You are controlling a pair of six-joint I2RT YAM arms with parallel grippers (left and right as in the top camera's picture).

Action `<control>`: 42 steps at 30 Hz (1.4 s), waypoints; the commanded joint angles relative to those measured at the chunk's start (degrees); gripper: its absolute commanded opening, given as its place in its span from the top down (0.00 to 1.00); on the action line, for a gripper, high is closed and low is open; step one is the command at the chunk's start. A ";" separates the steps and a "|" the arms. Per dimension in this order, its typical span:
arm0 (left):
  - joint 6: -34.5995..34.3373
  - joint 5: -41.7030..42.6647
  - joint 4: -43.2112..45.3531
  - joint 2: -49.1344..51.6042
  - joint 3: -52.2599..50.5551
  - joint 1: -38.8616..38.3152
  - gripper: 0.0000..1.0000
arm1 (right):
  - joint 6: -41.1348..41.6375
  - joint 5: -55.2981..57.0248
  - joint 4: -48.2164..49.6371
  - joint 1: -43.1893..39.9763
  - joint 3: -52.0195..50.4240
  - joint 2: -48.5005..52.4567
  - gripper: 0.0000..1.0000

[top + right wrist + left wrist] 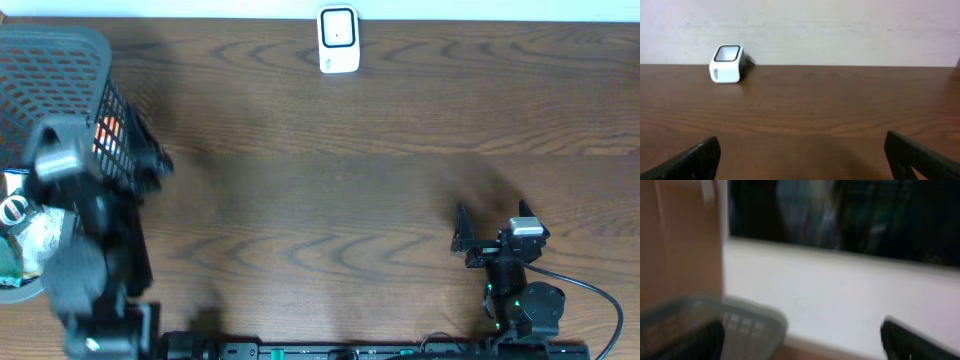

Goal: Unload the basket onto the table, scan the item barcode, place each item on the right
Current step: 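Swing the left gripper up and reach down into the grey basket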

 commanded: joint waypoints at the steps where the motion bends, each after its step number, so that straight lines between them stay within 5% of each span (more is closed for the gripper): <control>1: 3.63 -9.35 -9.97 11.50 16.50 0.81 0.02 | -0.81 0.46 -0.22 0.33 -0.09 -0.09 0.01; 5: 6.58 -11.61 -25.66 24.61 36.04 4.68 0.02 | -0.81 0.44 -0.22 0.33 -0.09 -0.09 0.01; 9: 1.99 -11.08 -42.12 36.02 53.94 13.22 0.02 | -0.81 0.46 -0.22 0.33 -0.09 -0.09 0.01; 13: 1.68 -2.03 -55.87 44.11 63.36 23.58 0.02 | -0.81 0.46 -0.22 0.33 -0.09 -0.09 0.01; 19: 1.88 -1.05 -63.23 49.86 63.36 33.97 0.03 | -0.81 0.46 -0.22 0.33 -0.09 -0.09 0.01; 26: 1.88 2.38 -71.41 52.89 61.13 37.09 0.03 | -0.81 0.46 -0.22 0.33 -0.09 -0.09 0.01; 42: 1.86 2.54 -65.83 56.72 47.65 37.27 0.02 | -0.81 0.46 -0.22 0.33 -0.09 -0.09 0.01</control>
